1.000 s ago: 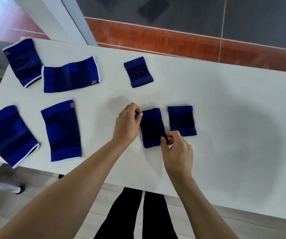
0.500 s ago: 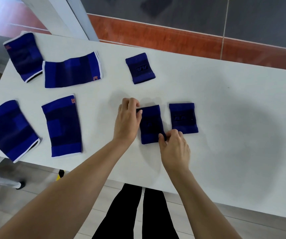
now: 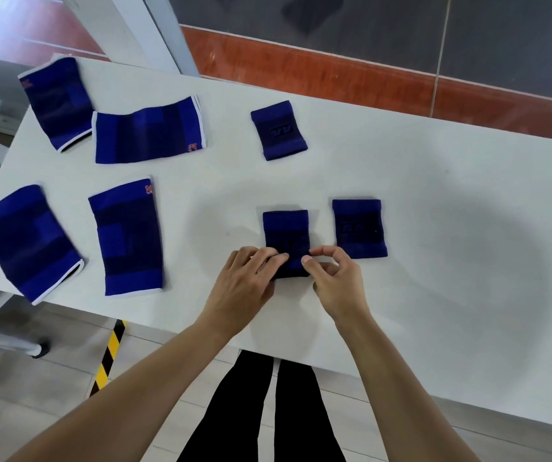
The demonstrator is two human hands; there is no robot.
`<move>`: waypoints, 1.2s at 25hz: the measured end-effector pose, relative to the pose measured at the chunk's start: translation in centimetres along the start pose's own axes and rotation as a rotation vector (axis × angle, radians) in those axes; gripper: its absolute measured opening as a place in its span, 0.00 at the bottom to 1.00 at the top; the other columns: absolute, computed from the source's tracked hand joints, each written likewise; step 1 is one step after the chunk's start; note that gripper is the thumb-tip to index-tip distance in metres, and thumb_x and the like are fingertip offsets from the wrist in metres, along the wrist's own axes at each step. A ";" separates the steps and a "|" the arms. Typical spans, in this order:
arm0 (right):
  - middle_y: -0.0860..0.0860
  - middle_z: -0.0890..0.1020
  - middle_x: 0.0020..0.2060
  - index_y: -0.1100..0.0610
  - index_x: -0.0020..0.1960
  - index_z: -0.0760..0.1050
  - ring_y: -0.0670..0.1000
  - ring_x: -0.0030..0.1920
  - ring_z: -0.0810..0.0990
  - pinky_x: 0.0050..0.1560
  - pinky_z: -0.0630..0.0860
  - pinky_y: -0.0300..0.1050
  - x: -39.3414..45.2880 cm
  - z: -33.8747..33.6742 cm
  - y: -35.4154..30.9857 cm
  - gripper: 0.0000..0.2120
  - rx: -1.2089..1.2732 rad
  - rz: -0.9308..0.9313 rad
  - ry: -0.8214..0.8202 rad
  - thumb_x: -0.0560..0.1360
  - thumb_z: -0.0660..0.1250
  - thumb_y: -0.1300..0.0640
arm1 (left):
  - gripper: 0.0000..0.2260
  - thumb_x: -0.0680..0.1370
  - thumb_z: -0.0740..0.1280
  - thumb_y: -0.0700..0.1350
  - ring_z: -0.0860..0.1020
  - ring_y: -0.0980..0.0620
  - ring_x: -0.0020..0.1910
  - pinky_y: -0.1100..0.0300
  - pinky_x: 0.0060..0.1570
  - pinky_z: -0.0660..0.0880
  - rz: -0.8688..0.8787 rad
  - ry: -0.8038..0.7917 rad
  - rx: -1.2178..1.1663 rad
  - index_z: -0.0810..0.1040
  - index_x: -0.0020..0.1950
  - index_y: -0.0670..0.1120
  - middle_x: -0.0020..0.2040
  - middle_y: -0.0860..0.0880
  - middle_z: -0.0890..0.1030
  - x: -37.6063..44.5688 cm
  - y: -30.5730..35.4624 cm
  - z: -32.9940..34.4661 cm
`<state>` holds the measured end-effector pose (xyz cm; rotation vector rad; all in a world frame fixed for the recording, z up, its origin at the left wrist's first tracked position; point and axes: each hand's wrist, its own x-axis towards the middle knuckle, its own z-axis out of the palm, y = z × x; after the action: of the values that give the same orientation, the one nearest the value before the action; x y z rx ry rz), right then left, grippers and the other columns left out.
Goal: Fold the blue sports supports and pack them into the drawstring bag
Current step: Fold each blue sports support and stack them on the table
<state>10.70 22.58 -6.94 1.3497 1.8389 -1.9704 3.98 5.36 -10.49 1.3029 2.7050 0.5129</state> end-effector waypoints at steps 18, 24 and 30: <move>0.45 0.81 0.36 0.50 0.45 0.75 0.49 0.38 0.79 0.42 0.79 0.53 2.3 1.2 -0.7 0.07 -0.545 -0.368 0.018 0.81 0.66 0.50 | 0.09 0.84 0.60 0.51 0.77 0.51 0.39 0.53 0.42 0.75 -0.412 -0.029 -0.426 0.71 0.62 0.49 0.41 0.56 0.78 3.0 -0.8 -3.1; 0.48 0.83 0.40 0.49 0.59 0.66 0.55 0.40 0.81 0.43 0.80 0.56 3.0 2.9 -1.4 0.08 -0.578 -0.302 0.107 0.82 0.62 0.52 | 0.12 0.84 0.59 0.54 0.76 0.49 0.34 0.51 0.36 0.75 -0.517 0.031 -0.360 0.69 0.62 0.48 0.36 0.53 0.76 5.5 -1.4 -1.6; 0.53 0.83 0.45 0.52 0.65 0.71 0.59 0.43 0.80 0.46 0.74 0.54 3.7 3.8 -1.8 0.13 -0.842 -0.478 0.205 0.81 0.62 0.58 | 0.11 0.84 0.62 0.53 0.75 0.48 0.46 0.53 0.44 0.75 -0.420 0.161 -0.211 0.78 0.58 0.48 0.53 0.52 0.79 5.7 -2.2 0.2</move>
<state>5.44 21.49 -8.60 0.9019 2.8048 -0.9222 -1.22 8.57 -11.08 0.6416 2.8379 0.8487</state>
